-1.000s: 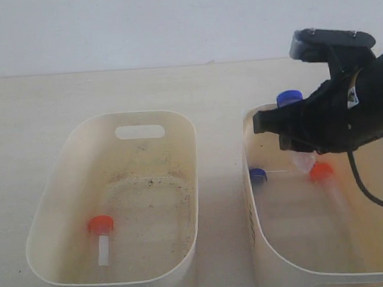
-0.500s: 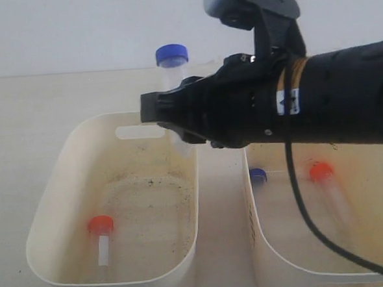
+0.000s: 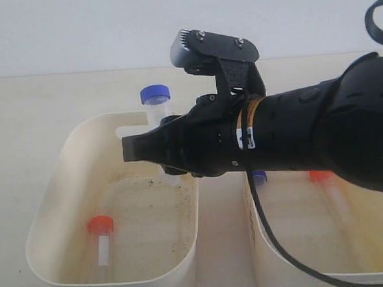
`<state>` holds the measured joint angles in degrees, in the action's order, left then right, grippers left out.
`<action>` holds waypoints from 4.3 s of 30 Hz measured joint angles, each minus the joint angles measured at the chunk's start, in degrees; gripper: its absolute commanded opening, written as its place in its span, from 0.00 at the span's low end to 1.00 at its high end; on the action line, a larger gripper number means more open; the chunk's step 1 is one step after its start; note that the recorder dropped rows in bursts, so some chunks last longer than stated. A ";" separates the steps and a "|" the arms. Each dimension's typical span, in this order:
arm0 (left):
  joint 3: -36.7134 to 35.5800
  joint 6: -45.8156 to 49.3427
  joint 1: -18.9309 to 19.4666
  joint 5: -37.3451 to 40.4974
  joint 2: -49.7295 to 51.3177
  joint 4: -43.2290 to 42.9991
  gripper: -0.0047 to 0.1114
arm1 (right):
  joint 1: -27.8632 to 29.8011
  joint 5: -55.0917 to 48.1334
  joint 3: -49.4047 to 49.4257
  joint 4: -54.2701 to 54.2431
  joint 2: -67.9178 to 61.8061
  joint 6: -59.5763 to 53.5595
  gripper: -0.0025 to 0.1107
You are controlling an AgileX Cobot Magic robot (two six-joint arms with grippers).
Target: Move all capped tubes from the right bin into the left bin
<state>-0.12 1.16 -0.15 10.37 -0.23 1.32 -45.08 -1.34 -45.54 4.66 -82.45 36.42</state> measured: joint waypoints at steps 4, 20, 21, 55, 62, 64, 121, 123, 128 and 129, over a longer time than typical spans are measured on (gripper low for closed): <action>0.00 0.00 0.00 0.00 0.00 0.00 0.08 | 0.00 0.09 0.00 0.00 0.00 0.00 0.15; 0.00 0.00 0.00 0.00 0.00 0.00 0.08 | 0.00 -0.40 0.00 -0.14 -0.10 -0.35 0.63; 0.00 0.00 0.00 0.00 0.00 0.00 0.08 | 0.00 -0.40 0.00 -0.14 -0.10 -0.35 0.63; 0.00 0.00 0.00 0.00 0.00 0.00 0.08 | 17.13 -32.21 0.00 7.96 9.70 2.11 0.13; 0.00 0.00 0.00 0.00 0.00 0.00 0.08 | 19.04 -33.62 0.00 9.09 9.66 3.68 0.13; 0.00 0.00 0.00 0.00 0.00 0.00 0.08 | 19.04 -33.38 0.00 9.09 9.25 3.84 0.13; 0.00 0.00 0.00 0.00 0.00 0.00 0.08 | 19.13 -34.11 0.00 15.63 -6.76 7.33 0.64; 0.00 0.00 0.00 0.00 0.00 0.00 0.08 | 19.13 -34.36 0.00 15.73 -7.73 7.24 0.64; 0.00 0.00 0.00 0.00 0.00 0.00 0.08 | 19.03 -34.45 0.00 15.73 -10.40 7.12 0.64; 0.00 0.00 0.00 0.00 0.00 0.00 0.08 | 19.03 -34.45 0.00 15.73 -10.94 7.58 0.64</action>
<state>-0.12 1.16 -0.15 10.37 -0.23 1.32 -26.05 -35.79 -45.54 20.39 -93.39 44.00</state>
